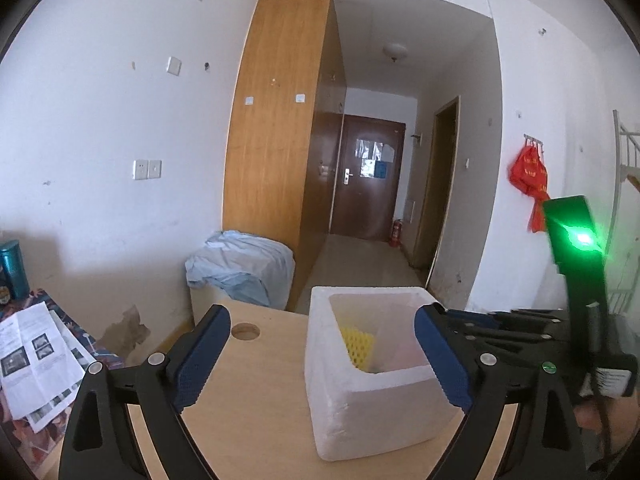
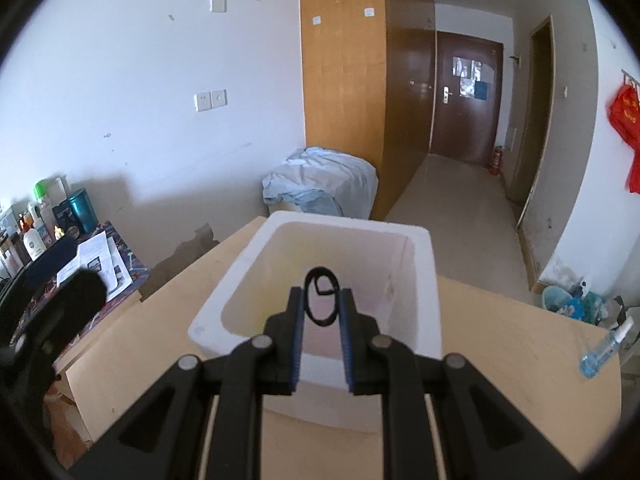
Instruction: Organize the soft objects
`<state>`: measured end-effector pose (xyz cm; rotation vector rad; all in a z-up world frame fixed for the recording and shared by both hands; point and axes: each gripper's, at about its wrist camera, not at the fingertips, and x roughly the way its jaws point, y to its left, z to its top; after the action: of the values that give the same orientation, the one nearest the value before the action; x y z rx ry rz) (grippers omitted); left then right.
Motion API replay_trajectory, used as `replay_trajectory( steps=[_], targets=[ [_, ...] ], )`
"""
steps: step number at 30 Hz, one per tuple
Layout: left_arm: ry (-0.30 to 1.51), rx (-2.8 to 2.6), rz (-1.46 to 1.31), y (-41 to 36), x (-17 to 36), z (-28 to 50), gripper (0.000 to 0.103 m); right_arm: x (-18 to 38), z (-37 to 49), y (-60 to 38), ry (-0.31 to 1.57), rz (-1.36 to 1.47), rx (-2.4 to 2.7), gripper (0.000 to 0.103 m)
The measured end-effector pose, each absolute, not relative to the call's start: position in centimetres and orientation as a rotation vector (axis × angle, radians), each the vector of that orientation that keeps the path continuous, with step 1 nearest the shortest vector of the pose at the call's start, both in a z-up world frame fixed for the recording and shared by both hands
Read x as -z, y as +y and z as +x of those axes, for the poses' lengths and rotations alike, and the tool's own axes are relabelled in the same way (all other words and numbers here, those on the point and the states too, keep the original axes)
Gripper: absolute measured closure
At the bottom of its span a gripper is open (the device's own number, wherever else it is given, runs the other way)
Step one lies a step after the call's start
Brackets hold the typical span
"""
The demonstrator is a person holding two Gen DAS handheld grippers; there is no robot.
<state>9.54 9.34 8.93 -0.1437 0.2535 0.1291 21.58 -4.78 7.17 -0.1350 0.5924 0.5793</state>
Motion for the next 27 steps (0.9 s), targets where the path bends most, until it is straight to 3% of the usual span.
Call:
replay_trajectory(
  steps=[12, 17, 21, 27],
  targets=[
    [0.274, -0.136, -0.149, 9.4, -8.4, 10.1, 0.009, -5.8, 23.7, -3.3, 0.647, -0.146, -0.569, 0.083],
    [0.274, -0.137, -0.149, 9.4, -8.3, 10.1, 0.009, -5.6, 24.0, -3.1, 0.656, -0.151, -0.550, 0.070],
    [0.270, -0.143, -0.160, 9.7, -8.2, 10.2, 0.009, -5.8, 23.8, -3.2, 0.635, -0.143, -0.539, 0.035],
    [0.270, -0.142, -0.164, 9.7, -8.2, 10.3, 0.009, -6.4, 23.5, -3.3, 0.608, -0.151, -0.527, 0.031]
  ],
)
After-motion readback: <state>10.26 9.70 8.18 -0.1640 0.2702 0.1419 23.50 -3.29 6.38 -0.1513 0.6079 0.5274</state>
